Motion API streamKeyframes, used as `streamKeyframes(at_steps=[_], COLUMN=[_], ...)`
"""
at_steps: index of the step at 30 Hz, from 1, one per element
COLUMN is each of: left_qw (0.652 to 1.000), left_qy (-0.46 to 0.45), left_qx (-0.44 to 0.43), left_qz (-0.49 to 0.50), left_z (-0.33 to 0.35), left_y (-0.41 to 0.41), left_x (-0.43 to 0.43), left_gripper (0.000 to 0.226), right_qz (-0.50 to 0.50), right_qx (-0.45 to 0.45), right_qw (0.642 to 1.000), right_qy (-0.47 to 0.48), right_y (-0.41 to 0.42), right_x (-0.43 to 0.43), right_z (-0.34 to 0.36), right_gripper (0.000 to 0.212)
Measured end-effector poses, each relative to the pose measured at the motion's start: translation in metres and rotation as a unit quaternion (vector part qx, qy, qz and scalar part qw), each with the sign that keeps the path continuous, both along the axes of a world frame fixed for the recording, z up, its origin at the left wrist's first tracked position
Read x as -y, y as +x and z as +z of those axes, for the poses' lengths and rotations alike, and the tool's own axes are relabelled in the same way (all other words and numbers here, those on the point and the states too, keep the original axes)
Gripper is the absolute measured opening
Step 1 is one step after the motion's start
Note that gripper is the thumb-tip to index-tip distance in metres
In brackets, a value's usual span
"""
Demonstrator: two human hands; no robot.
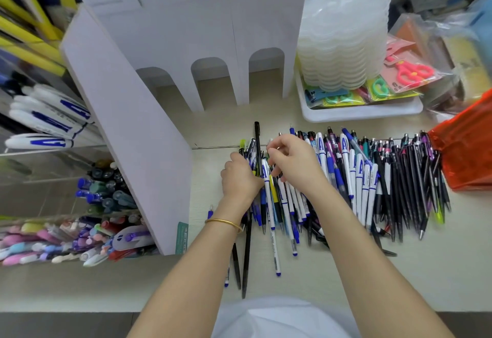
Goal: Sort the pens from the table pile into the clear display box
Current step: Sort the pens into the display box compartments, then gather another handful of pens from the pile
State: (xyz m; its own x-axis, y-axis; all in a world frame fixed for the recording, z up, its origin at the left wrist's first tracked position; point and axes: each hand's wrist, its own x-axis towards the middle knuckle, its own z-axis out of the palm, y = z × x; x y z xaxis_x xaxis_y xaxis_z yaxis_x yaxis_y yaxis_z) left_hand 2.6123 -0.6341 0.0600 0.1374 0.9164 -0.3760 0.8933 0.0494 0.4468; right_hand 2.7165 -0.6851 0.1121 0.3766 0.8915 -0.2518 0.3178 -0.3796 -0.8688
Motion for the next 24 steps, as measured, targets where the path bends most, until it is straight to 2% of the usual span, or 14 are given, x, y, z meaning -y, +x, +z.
streamKeyframes(at_steps=[8, 16, 24], left_qw=[0.999, 0.998, 0.994], left_qy=[0.039, 0.035, -0.025], left_qx=[-0.025, -0.034, 0.079], left_qz=[0.005, 0.033, 0.073], left_z=[-0.002, 0.002, 0.005], left_y=[0.006, 0.004, -0.006], left_x=[-0.001, -0.001, -0.009], left_gripper=[0.046, 0.051, 0.038], right_qz=[-0.024, -0.022, -0.024], right_qx=[0.001, 0.006, 0.007], right_qw=[1.000, 1.000, 1.000], right_qy=[0.000, 0.000, -0.005], right_y=[0.007, 0.008, 0.008], right_x=[0.008, 0.009, 0.009], right_z=[-0.001, -0.001, -0.001], right_gripper=[0.010, 0.011, 0.011])
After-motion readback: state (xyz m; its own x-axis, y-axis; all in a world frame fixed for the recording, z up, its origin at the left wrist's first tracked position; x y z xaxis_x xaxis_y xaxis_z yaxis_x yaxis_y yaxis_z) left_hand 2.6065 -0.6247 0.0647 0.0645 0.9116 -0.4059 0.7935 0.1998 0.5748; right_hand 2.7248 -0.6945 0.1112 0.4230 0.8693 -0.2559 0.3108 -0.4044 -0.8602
